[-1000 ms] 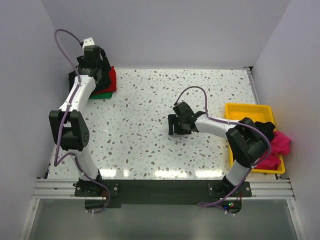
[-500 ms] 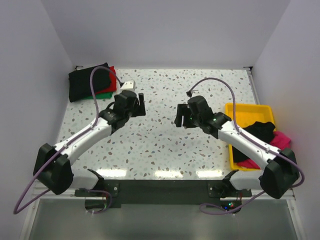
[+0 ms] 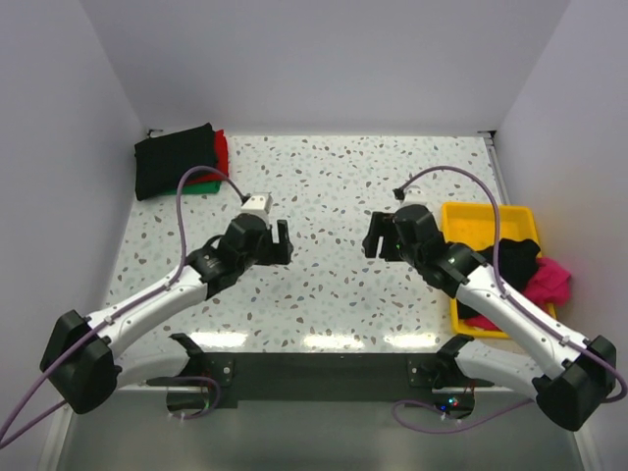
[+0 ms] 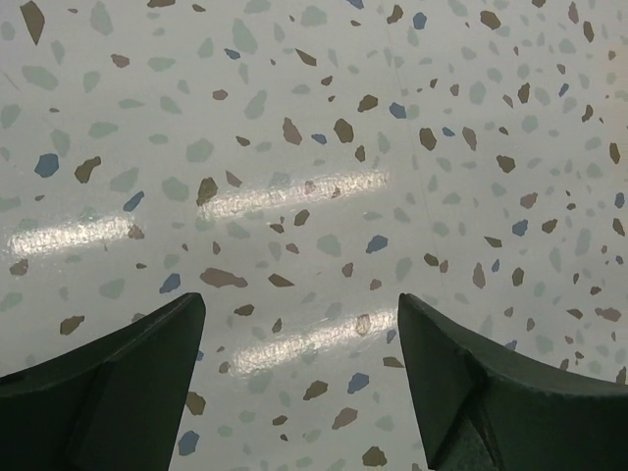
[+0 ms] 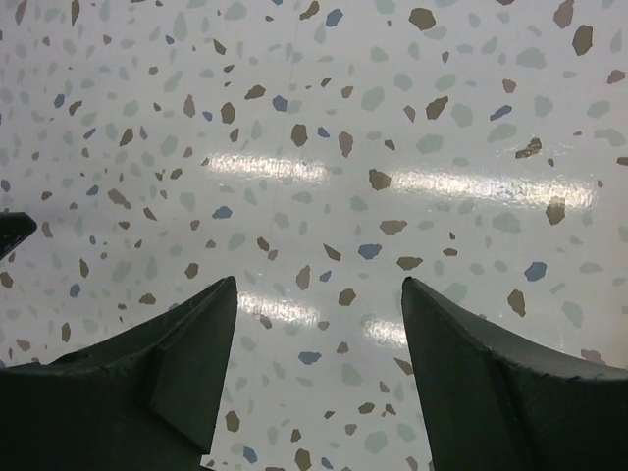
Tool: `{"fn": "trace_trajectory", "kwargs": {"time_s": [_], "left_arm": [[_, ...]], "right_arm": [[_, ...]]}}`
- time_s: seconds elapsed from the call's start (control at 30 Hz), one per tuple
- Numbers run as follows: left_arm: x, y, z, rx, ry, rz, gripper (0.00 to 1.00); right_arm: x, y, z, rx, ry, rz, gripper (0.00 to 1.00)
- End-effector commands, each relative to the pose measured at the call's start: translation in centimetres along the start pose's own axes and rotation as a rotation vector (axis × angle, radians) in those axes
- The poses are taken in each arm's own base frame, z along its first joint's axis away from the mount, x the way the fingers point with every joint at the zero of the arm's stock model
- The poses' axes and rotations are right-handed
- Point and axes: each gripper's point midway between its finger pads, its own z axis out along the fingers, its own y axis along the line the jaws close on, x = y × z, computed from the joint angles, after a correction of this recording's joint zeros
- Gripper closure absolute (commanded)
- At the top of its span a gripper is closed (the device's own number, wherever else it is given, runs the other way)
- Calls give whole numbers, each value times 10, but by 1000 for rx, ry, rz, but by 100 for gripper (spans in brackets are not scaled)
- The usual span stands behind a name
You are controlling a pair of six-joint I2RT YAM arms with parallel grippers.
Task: Fold and stack the t-shirts
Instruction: Reset both grippers
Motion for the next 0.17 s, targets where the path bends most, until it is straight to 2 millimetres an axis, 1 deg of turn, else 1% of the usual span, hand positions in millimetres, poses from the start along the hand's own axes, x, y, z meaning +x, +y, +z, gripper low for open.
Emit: {"fn": "trace_trajectory", "kwargs": {"time_s": [0.0,0.13], "left_arm": [[-12,-19,-4,91,-43,-42,16],[-5,-21,-5,111,-26,-55,15]], "right_arm": [[-4,-5,2,38,-25,18,29],[-9,-4,5,51,-30,16,29]]}}
